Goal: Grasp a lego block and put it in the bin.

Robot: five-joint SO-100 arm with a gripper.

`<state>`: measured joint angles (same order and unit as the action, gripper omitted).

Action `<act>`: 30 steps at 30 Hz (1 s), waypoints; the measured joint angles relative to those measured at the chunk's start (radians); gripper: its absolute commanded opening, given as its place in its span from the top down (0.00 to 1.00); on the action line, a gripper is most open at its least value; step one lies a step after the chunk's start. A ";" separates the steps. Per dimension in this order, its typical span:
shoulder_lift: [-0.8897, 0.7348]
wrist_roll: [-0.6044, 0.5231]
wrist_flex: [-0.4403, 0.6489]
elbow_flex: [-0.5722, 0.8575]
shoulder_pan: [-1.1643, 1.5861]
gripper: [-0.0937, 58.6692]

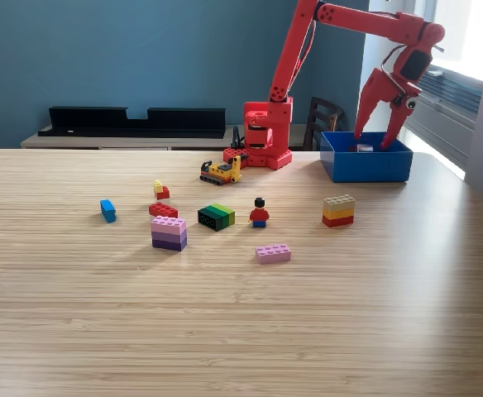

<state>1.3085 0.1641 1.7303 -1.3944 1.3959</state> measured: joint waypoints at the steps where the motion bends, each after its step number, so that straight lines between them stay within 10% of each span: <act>1: 0.000 0.000 0.000 0.012 -0.008 0.73; 5: 0.000 -0.006 0.000 0.098 -0.032 1.00; 17: 0.000 -0.209 0.002 0.588 -0.416 1.00; 30: 0.000 -0.272 0.002 0.706 -1.055 1.00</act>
<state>1.3085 -0.1074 1.7319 -0.6888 0.3405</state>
